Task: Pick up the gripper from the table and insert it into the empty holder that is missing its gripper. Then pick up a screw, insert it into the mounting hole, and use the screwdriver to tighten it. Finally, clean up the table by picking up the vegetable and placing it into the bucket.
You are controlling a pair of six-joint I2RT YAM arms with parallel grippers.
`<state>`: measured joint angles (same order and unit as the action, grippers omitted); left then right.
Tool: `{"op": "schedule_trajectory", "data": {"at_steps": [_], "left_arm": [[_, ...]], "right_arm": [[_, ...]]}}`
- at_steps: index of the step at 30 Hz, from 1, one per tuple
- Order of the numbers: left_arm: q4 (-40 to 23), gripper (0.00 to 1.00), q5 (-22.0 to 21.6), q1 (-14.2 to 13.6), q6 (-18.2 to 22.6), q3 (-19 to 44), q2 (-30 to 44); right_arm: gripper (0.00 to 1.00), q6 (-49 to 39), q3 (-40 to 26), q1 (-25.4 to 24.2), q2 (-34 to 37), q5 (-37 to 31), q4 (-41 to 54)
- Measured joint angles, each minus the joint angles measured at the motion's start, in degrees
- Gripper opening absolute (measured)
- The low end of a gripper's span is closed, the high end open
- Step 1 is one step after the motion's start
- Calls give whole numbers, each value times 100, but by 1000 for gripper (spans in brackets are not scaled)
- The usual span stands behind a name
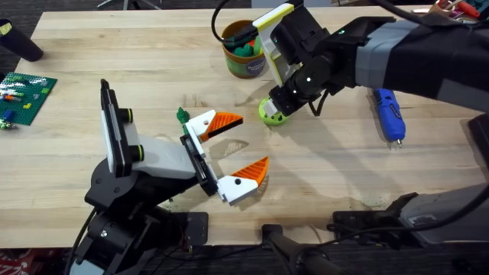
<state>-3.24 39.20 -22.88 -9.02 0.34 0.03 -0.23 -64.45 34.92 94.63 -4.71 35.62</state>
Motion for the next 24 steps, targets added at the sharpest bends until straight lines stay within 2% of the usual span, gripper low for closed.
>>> {"op": "schedule_trajectory", "data": {"at_steps": [12,21,24], "left_arm": [[2,991,3,-6,-4,0,0],[2,991,2,-6,-4,0,2],[2,991,2,-6,-4,0,0]], "right_arm": [[395,265,-74,0,-142,232,163],[395,578,-149,0,-1238,284,1307],[395,675,-70,0,-1465,265,1307]]}}
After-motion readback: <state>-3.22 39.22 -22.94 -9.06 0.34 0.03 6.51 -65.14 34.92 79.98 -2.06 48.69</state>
